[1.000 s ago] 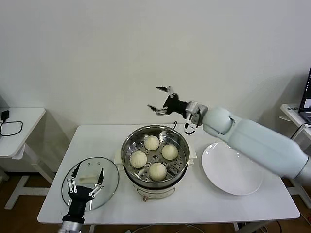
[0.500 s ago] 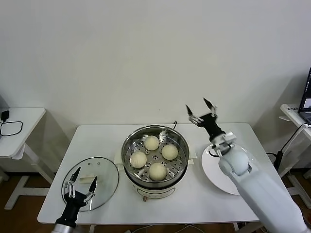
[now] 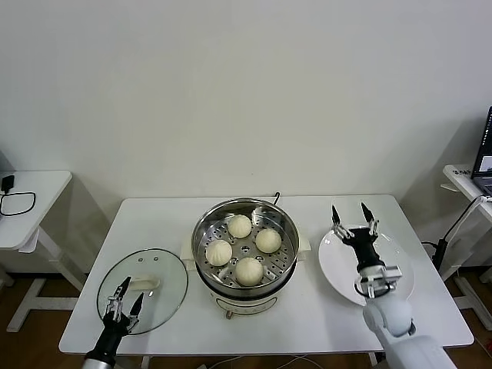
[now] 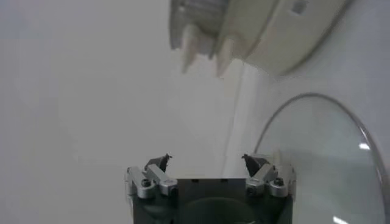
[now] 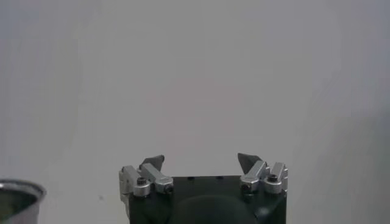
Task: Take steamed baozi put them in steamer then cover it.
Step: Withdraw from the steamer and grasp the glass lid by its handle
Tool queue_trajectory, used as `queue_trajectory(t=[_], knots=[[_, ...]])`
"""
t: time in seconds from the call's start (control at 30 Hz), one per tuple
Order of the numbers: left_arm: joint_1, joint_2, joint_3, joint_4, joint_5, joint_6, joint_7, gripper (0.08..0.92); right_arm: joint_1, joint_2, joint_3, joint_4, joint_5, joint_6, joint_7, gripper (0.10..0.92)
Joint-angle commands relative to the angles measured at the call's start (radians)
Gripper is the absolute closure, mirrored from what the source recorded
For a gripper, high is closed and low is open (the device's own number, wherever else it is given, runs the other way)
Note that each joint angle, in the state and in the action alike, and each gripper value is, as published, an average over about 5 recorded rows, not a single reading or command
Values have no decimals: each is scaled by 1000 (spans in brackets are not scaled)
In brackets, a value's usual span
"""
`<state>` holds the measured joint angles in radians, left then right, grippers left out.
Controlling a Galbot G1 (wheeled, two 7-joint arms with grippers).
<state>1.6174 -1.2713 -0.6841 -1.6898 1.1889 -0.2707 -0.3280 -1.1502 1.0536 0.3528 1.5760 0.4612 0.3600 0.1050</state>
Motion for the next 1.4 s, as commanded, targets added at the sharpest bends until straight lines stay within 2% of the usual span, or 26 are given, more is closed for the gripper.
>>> queue_trajectory(t=[0.03, 1.4], knots=[[-58, 5, -1, 91, 165, 59, -27, 177, -122, 58, 78, 5, -31, 24, -7, 203], [-196, 5, 72, 137, 93, 136, 32, 177, -143, 108, 48, -33, -107, 37, -40, 203]])
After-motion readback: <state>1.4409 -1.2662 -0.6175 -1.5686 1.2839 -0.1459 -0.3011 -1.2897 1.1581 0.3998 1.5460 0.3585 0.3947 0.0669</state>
